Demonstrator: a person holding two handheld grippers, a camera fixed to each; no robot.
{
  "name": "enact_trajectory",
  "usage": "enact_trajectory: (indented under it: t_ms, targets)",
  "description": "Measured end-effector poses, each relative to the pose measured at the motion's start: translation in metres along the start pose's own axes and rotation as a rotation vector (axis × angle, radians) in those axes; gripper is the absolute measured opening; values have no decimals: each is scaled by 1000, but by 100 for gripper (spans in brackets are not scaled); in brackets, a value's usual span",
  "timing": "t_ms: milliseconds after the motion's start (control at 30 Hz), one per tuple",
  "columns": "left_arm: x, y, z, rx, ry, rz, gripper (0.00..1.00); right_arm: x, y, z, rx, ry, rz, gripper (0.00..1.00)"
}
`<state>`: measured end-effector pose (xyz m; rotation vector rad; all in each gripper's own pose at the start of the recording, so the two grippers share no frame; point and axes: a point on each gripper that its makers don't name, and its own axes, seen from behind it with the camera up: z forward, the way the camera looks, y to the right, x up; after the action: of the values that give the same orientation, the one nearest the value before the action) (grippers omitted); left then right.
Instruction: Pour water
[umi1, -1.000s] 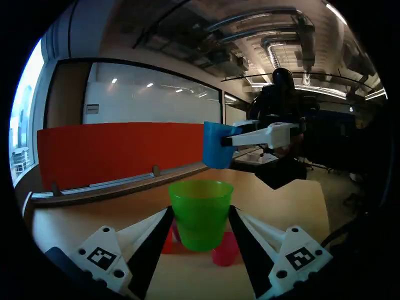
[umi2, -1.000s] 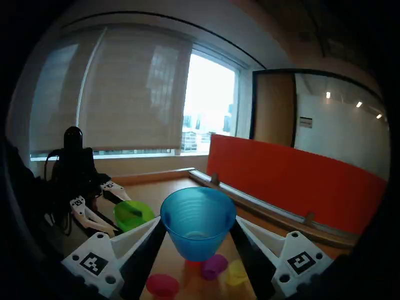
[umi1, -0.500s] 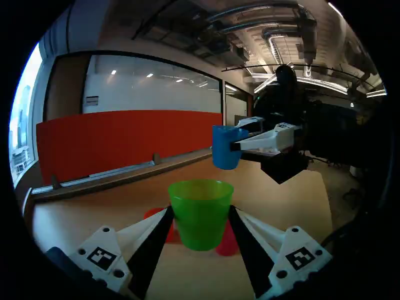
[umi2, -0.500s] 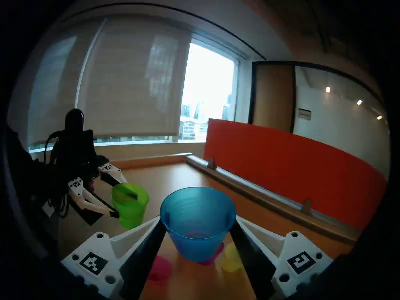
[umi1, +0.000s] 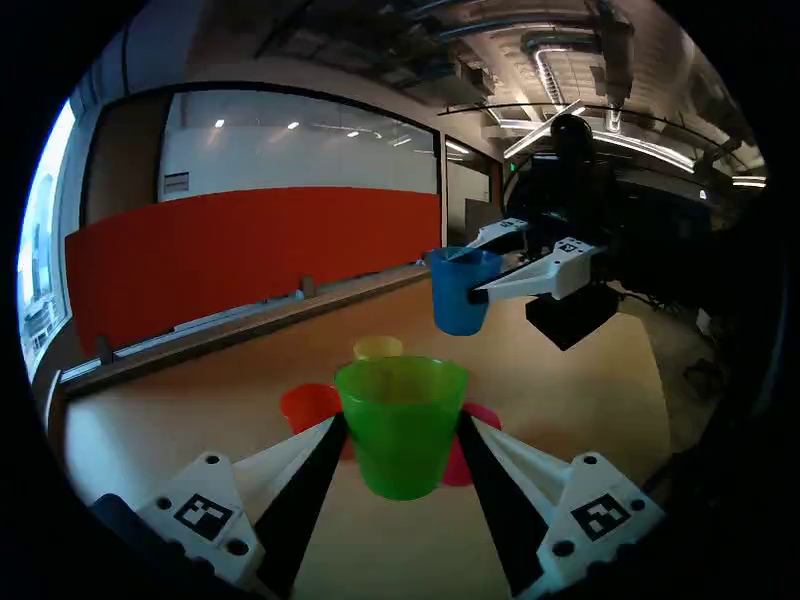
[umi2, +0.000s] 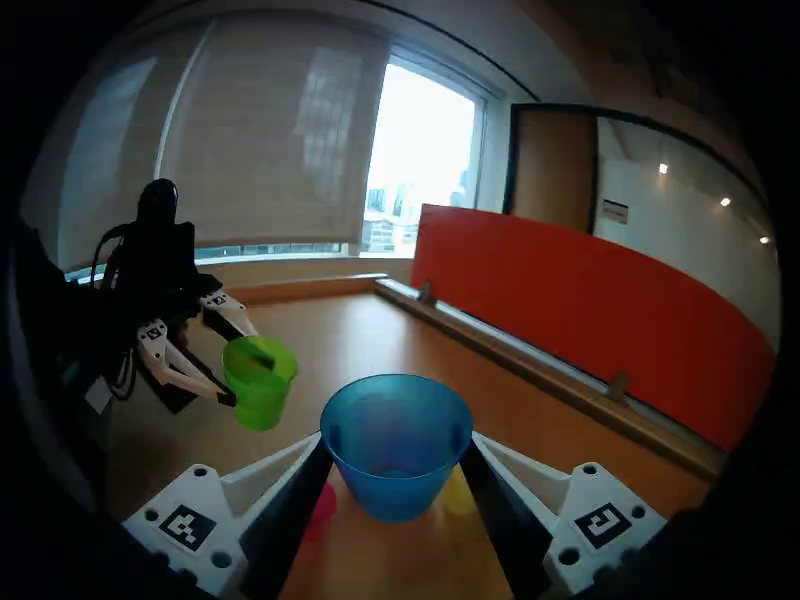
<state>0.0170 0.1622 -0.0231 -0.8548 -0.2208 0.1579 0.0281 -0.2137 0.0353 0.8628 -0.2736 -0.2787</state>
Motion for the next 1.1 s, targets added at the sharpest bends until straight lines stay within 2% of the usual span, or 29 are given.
enact_trajectory:
  t_ms: [200, 467, 800, 1100]
  targets:
    - [-13, 0, 6, -10, -39, -1, 80, -17, -1, 2, 16, -39, -3, 88]
    - [-27, 2, 13, -31, -84, 3, 80, -42, -3, 6, 44, -99, 25, 88]
    - [-39, -1, 15, -43, -142, 25, 80, -61, -4, 10, 67, -154, 44, 88]
    - [-55, 3, 16, -72, -206, 48, 80, -86, -8, 9, 95, -223, 43, 88]
